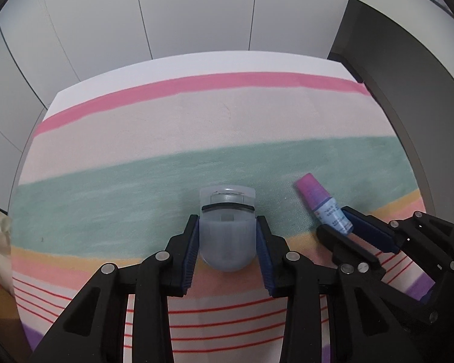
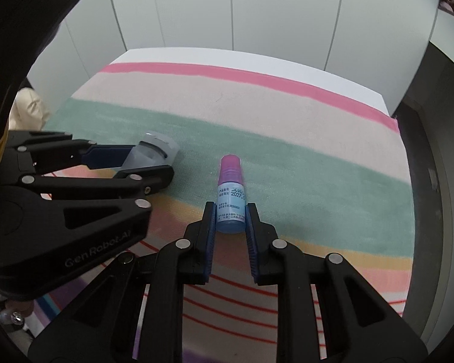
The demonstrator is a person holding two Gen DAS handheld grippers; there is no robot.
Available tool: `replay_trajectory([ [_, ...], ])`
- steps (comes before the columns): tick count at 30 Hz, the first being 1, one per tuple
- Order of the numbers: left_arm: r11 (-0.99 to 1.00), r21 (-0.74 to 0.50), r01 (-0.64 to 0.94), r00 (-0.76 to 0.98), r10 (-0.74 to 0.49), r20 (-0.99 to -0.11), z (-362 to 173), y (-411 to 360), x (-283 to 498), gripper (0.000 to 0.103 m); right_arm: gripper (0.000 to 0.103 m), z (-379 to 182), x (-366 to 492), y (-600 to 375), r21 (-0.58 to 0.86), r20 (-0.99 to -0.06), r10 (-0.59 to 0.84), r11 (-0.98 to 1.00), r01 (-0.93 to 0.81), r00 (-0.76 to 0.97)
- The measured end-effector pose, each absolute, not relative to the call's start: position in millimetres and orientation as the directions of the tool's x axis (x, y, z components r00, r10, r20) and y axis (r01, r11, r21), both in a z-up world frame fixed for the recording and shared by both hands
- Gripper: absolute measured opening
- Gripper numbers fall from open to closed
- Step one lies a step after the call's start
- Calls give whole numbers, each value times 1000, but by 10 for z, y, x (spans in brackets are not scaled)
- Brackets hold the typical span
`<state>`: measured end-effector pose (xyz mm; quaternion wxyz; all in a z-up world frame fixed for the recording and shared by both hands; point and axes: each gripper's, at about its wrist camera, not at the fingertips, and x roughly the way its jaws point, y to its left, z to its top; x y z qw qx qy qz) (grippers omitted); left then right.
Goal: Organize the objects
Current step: 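Grasp the grey eyelash curler with the left tool while the right tool grasps the purple-capped bottle, then lift the eyelash curler and purple-capped bottle and carry both toward the box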
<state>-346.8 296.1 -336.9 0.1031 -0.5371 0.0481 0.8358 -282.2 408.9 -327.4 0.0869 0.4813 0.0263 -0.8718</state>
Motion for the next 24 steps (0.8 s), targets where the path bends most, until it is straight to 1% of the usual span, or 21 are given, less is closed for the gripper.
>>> replay_trajectory([
  [9, -977, -34, -212, -439, 127, -890, -2951, 2841, -3398, 36, 20, -2925, -2721, 4073, 52, -845, -98, -993, 102, -526],
  [16, -978, -20, -208, -489, 122, -864, -2469, 2557, -3126, 36, 20, -2549, -2610, 3990, 34, -836, -66, -997, 70, -544],
  [20, -973, 10, -229, -483, 104, -869, -2327, 2450, -2921, 36, 20, -2359, -2442, 3919, 6, -835, -38, -998, 59, -549],
  [24, -974, 20, -227, -481, 95, -872, -2174, 2281, -2734, 36, 20, -2242, -2268, 3887, 24, -839, -36, -999, 31, -543],
])
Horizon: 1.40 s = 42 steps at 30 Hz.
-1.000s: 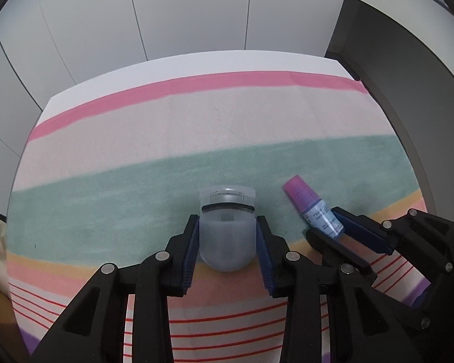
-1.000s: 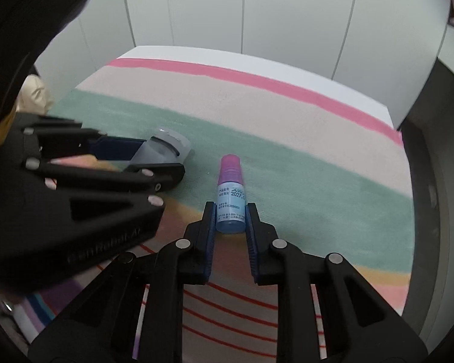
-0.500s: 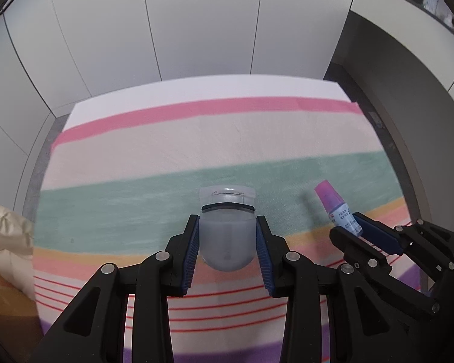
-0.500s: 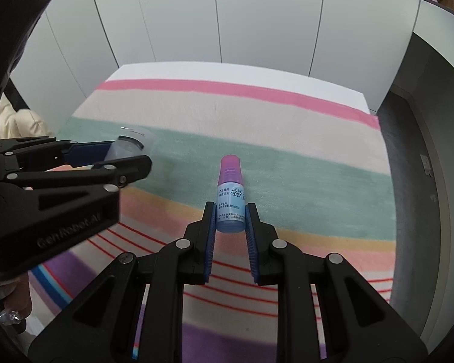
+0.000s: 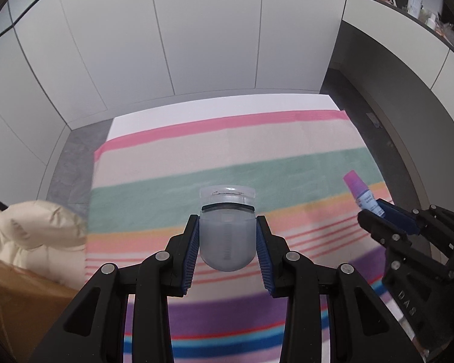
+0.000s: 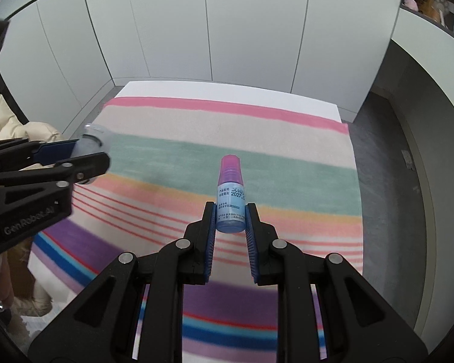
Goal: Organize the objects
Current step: 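Lift the eyelash curler and purple-capped bottle and carry both toward the box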
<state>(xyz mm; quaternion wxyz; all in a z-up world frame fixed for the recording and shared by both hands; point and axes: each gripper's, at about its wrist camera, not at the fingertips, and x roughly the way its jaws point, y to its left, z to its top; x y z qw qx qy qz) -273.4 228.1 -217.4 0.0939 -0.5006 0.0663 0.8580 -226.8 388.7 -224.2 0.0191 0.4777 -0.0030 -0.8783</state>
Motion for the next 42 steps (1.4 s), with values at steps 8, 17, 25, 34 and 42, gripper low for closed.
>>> replay_trajectory([
  [8, -985, 22, -171, -521, 71, -851, -1771, 1762, -2331, 36, 20, -1925, -1977, 3569, 38, -832, -55, -998, 42, -552],
  [17, -1000, 17, -14, -549, -6, -836, -1419, 693, -1846, 36, 20, -1541, -1842, 2568, 44, -807, -146, -981, 188, -573],
  [25, -987, 25, 160, -568, -113, -815, -1267, -431, -1405, 36, 20, -1382, -1723, 1443, 46, -801, -244, -935, 351, -547],
  [34, -953, 25, 301, -537, -191, -821, -1259, -1396, -988, 37, 20, -1417, -1466, 184, 45, -811, -334, -854, 518, -480],
  [42, -934, 8, 357, -512, -203, -835, -1304, -1904, -814, 37, 20, -1502, -1265, -532, 53, -826, -369, -804, 592, -427],
])
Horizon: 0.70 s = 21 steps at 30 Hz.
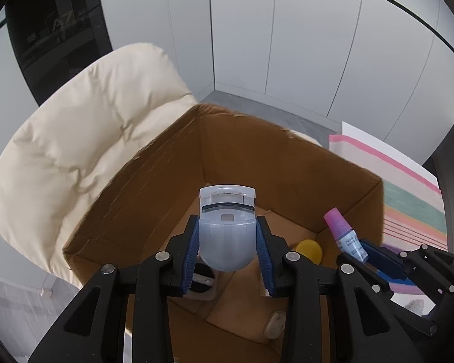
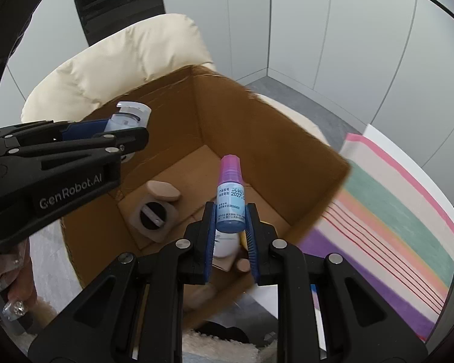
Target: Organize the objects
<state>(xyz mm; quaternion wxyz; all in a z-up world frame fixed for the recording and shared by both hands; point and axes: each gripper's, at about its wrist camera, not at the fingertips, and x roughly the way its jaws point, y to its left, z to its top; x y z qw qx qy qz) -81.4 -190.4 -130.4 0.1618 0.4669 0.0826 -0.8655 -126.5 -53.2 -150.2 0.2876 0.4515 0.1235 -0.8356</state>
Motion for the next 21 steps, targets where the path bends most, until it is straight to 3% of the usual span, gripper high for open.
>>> replay_trajectory([
  [6, -914, -72, 399, -490, -146, -859, -1393, -2119, -768, 37, 20, -1560, -1313, -707, 65, -839, -360, -811, 581, -409],
  [9, -918, -52, 393, -487, -160, -859, -1396, -2109, -788, 37, 20, -1576, -1335, -701, 77, -842, -358, -819, 568, -403],
  [11, -933, -57, 357, -486, -133, -864, -1398, -2066, -811, 43, 35, -1582, -1350, -679, 78, -844, -351, -828, 555, -405],
  [13, -943, -67, 327, -482, -106, -870, -1390, -2020, -822, 76, 92, -1575, -1367, -645, 79, -847, -342, -838, 540, -407],
  [15, -944, -55, 327, -476, -114, -872, -1350, -1996, -812, 91, 102, -1497, -1351, -569, 67, -832, -327, -861, 504, -448],
  [21, -947, -14, 320, -431, -133, -892, -975, -1924, -764, 93, 102, -1181, -1328, -221, 82, -860, -243, -933, 350, -449],
])
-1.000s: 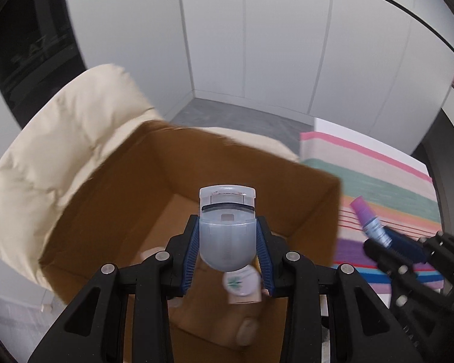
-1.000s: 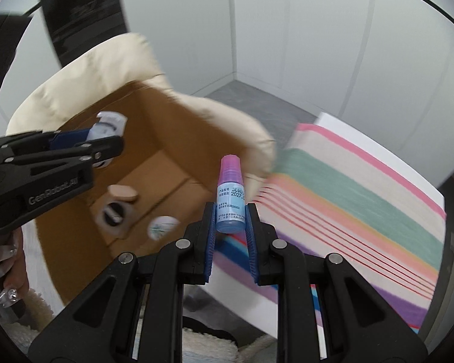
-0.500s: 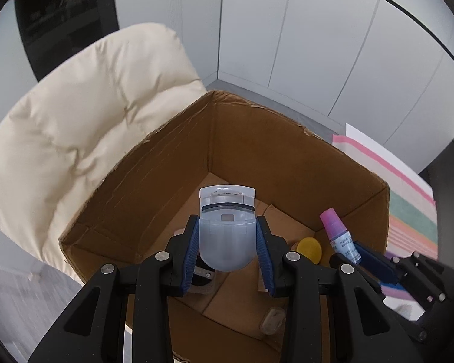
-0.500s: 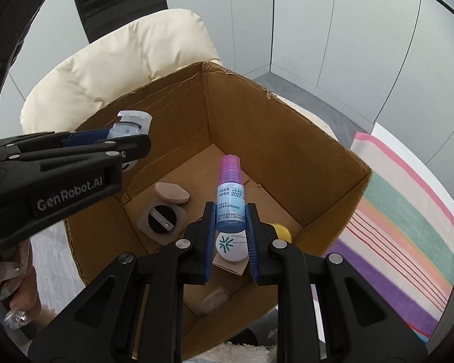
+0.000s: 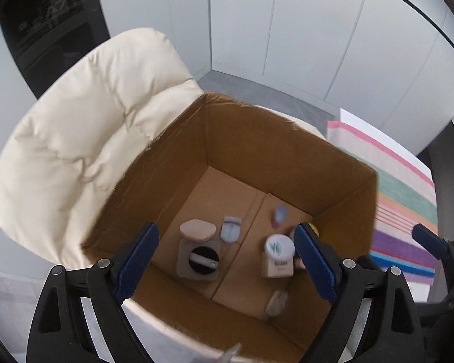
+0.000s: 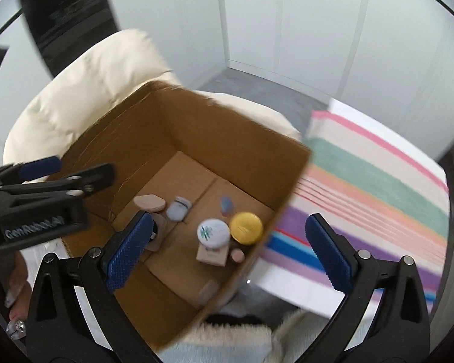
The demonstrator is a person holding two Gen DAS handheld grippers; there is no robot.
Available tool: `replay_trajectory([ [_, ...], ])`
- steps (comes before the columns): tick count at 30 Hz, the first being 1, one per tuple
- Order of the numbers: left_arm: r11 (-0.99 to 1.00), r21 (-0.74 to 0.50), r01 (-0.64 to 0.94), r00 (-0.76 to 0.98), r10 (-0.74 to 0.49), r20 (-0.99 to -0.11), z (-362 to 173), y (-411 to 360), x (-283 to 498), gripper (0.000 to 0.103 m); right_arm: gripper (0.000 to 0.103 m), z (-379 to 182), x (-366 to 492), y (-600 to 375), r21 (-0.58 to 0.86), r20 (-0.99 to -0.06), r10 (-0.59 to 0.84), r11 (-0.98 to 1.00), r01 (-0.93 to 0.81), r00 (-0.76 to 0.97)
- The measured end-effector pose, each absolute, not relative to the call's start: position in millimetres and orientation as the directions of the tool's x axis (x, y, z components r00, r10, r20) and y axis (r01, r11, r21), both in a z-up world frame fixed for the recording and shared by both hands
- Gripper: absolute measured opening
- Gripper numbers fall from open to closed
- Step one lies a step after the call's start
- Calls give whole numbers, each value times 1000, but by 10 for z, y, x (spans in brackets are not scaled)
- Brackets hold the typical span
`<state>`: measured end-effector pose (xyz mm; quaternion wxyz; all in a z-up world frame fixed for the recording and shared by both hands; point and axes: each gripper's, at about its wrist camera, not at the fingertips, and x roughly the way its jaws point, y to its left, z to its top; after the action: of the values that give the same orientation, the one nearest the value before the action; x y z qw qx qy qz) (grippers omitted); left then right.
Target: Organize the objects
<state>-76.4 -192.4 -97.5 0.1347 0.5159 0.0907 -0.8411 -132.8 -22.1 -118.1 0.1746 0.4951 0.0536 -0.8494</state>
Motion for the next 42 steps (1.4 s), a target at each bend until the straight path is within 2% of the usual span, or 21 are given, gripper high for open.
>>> replay_trajectory([
  [3, -965, -2, 261, -450, -120, -885, -728, -1765, -675, 103, 103, -961, -1243, 52, 114, -863, -228, -957, 267, -450],
  [8, -989, 79, 123, -387, -122, -914, -382, -1295, -550, 103, 103, -595, -1015, 541, 153, -900, -189, -981, 120, -394],
  [15, -998, 34, 51, -359, -50, -932, 43, -838, -247, 103, 103, -163, -504, 1071, 142, -919, -126, -990, -17, -374],
  [17, -997, 66, 48, -348, -78, -934, 128, -727, -143, 103, 103, -52, -366, 1173, 154, -913, -130, -988, -30, -388],
  [22, -967, 254, -8, -424, -226, -877, 390, -396, 78, 102, 103, 159, -109, 1259, 122, -899, -95, -992, -36, -427],
  [25, -960, 281, -6, -447, -249, -859, 474, -344, 128, 102, 103, 284, -14, 1301, 134, -880, -98, -990, -44, -465],
  [42, -991, 133, -15, -421, -114, -900, 459, -333, 148, 102, 103, 418, 72, 1408, 112, -861, -64, -992, -65, -505],
])
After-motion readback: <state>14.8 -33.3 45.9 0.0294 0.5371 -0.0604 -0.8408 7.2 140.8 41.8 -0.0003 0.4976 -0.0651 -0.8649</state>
